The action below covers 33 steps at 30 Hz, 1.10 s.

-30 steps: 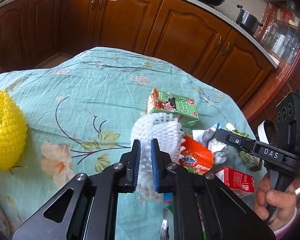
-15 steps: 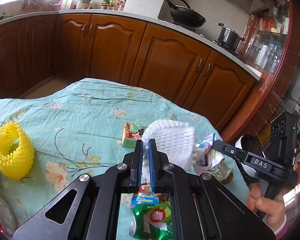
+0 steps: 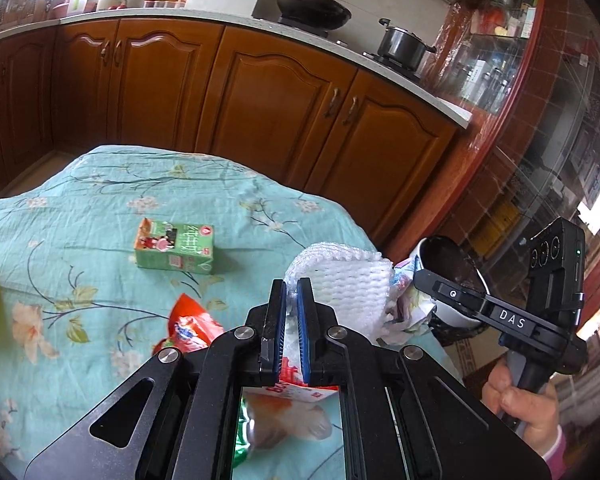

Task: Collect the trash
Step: 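Carry both held items over the trash bin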

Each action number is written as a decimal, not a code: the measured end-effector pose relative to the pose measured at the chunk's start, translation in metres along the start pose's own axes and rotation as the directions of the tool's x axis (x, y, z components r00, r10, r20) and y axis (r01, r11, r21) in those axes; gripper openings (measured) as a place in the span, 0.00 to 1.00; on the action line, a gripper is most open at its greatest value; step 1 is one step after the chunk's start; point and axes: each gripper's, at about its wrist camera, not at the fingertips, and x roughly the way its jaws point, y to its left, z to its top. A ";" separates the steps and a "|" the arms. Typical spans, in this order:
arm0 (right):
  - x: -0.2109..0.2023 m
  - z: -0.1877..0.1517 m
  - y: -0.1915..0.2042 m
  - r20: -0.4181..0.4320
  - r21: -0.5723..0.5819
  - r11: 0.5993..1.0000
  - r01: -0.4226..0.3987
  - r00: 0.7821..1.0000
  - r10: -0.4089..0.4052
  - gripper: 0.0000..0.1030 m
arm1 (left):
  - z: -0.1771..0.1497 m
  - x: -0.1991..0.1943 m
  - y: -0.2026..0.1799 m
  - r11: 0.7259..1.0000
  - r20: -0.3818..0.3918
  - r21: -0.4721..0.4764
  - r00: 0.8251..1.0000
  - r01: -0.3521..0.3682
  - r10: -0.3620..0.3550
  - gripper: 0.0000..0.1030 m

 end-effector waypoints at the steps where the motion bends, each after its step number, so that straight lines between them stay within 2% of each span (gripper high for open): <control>1: -0.005 0.000 -0.004 0.006 0.005 1.000 0.005 1.000 -0.005 0.04 | -0.001 0.002 -0.006 1.000 -0.005 0.007 1.000 0.009 -0.009 0.05; 16: -0.074 -0.011 -0.068 0.091 0.090 0.990 0.109 0.989 -0.118 0.04 | -0.007 0.034 -0.080 0.989 -0.073 0.095 0.992 0.110 -0.104 0.05; 33: -0.115 -0.021 -0.118 0.140 0.181 0.972 0.153 0.974 -0.180 0.04 | -0.009 0.068 -0.135 0.974 -0.137 0.161 0.981 0.160 -0.138 0.05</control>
